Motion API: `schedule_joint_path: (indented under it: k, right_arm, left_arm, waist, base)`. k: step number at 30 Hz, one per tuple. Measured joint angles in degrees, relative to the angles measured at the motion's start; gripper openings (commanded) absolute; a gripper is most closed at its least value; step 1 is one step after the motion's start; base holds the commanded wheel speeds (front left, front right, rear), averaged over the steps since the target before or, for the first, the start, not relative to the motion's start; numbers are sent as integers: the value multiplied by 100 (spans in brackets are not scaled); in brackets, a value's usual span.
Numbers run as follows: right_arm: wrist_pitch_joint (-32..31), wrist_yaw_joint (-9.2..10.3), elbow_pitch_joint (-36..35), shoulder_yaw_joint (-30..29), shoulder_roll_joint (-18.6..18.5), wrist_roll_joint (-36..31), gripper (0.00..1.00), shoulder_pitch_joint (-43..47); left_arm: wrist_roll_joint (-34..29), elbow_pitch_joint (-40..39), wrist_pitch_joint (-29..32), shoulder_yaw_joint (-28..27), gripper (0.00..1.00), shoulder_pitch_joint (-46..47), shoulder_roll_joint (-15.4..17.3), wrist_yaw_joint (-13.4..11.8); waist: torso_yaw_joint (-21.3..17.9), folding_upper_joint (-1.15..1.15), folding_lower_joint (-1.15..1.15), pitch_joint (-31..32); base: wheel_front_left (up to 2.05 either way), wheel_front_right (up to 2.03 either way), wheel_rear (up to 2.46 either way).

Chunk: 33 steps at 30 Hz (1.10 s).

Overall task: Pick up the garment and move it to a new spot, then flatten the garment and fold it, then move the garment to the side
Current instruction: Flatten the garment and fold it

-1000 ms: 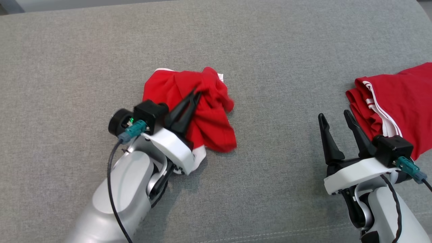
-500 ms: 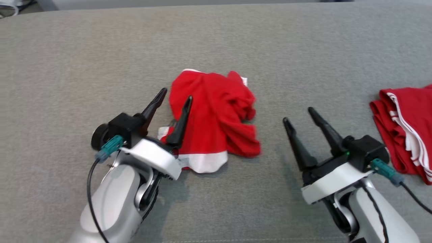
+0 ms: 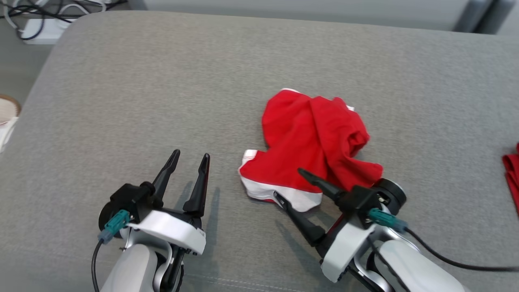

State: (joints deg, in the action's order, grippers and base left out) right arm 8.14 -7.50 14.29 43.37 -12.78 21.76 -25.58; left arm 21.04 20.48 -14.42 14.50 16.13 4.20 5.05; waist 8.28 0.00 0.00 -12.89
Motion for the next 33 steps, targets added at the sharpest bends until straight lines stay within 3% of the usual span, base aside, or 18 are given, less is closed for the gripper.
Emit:
schedule_joint_path:
  k: [7, 16, 17, 18, 19, 20, 27, 33]
  right_arm:
    - [-236, 0, 676, 600, 14, -82, 100, -594]
    - [-1217, 0, 2256, 1295, 397, -589, 100, -1546]
    - [-1345, -1, 2408, 1380, 443, -612, 90, -1594]
    - [-1415, -1, 2517, 1462, 490, -625, 51, -1636]
    - [-1426, -1, 2574, 1481, 516, -617, 18, -1651]
    - [-1407, -1, 2605, 1480, 538, -606, 0, -1669]
    - [-693, -1, 2548, 1388, 733, -322, 0, -2467]
    - [159, 0, 2213, 985, 838, 108, 0, -3539]
  left_arm:
    - [-46, 3, 0, -118, 100, -212, -126, 53]
    - [-80, 68, 0, -142, 100, -291, -169, 124]
    - [-79, 76, 0, -141, 100, -291, -174, 127]
    - [-79, 78, 0, -142, 100, -291, -177, 129]
    - [-77, 78, 0, -143, 100, -291, -178, 138]
    - [-62, 77, 0, -141, 100, -291, -180, 146]
    - [30, 78, 0, -9, 100, -286, -185, 146]
    - [278, 132, 0, 516, 100, -219, -186, 146]
  waist:
    - [399, 0, 0, 58]
    - [733, 0, 0, 26]
    - [746, 0, 0, 21]
    - [753, 0, 0, 14]
    - [759, 0, 0, 6]
    - [764, 0, 0, 2]
    - [758, 0, 0, 14]
    - [877, 0, 0, 124]
  base:
    - [0, 0, 0]
    - [0, 0, 0]
    - [0, 0, 0]
    - [0, 0, 0]
    - [0, 0, 0]
    - [0, 0, 0]
    - [0, 0, 0]
    - [0, 0, 0]
